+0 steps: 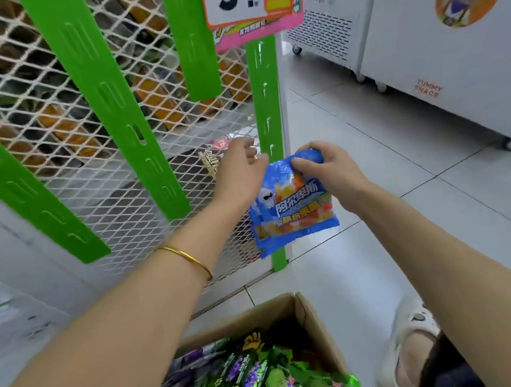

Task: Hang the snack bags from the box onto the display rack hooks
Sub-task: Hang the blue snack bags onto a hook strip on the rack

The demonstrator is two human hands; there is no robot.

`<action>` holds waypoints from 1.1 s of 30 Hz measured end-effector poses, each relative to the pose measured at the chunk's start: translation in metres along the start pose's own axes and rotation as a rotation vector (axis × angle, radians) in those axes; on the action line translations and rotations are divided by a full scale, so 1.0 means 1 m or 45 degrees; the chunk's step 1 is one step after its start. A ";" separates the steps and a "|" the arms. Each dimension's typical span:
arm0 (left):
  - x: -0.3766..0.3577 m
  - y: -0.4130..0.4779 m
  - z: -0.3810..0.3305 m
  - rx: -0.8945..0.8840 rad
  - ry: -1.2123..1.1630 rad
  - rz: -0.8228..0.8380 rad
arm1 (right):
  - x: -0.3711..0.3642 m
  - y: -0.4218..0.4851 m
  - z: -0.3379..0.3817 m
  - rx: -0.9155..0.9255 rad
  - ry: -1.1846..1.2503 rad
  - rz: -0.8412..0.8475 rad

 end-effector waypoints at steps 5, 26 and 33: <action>-0.011 0.019 -0.006 -0.083 0.104 -0.052 | 0.003 0.028 0.007 0.155 -0.098 -0.073; -0.011 0.031 -0.003 -0.040 0.113 0.016 | -0.006 0.035 -0.008 0.258 -0.320 -0.323; -0.010 0.031 -0.001 -0.091 0.157 0.014 | -0.012 0.035 -0.020 0.207 -0.304 -0.276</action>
Point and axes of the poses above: each hand's wrist, its own y-axis towards the middle knuckle, its own x-axis out of the back of the hand, z = x × y, the point moved 10 cm from there along y, towards the middle knuckle, and after that the axes turned 13 degrees about -y, right-handed, at the moved point
